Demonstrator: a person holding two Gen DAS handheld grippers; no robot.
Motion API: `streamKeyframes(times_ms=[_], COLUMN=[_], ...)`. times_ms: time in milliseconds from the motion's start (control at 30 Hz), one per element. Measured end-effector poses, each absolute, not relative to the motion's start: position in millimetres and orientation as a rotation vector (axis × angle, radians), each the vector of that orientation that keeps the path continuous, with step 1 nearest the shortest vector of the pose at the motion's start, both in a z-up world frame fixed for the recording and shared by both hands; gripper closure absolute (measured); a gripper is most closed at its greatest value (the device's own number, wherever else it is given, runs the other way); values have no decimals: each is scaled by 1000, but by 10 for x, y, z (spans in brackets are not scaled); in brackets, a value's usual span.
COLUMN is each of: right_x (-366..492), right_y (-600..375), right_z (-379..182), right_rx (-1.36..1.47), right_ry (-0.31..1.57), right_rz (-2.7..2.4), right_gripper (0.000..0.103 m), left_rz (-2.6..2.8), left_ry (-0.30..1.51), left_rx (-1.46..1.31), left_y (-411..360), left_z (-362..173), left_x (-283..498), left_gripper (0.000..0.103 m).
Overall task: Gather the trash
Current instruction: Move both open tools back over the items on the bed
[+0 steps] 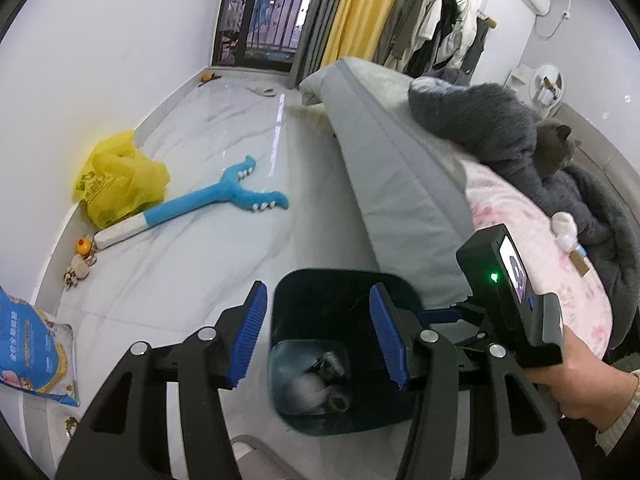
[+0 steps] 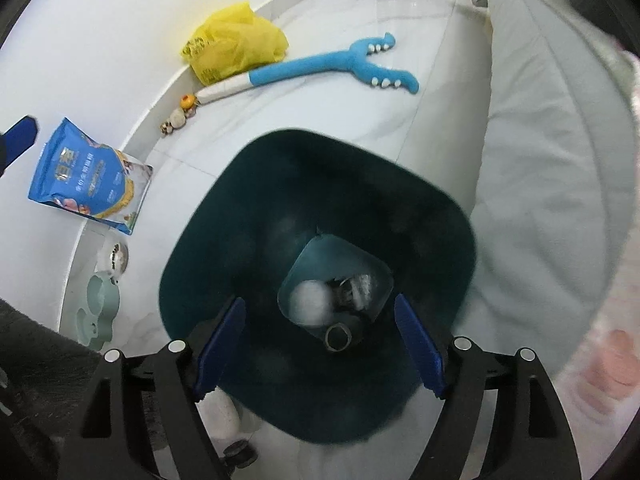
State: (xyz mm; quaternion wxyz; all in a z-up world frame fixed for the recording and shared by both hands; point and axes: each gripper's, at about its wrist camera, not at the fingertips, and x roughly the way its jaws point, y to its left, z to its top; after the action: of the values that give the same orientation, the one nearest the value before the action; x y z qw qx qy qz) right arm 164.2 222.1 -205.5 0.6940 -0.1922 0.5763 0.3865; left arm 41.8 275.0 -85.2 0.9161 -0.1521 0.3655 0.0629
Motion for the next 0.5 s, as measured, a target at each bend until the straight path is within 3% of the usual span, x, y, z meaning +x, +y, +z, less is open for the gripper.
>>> streamKeyframes(times_ms=[500], right_x=[1775], right_y=[1486], right_z=[-1179], right_rx=[-288], right_ry=[1075], right_rz=[867], right_gripper=[21], left_rz=[52], left_ry=[672], left_rx=[-255], left_y=[2118], left_z=[-376], left_x=[687], left_gripper=[45])
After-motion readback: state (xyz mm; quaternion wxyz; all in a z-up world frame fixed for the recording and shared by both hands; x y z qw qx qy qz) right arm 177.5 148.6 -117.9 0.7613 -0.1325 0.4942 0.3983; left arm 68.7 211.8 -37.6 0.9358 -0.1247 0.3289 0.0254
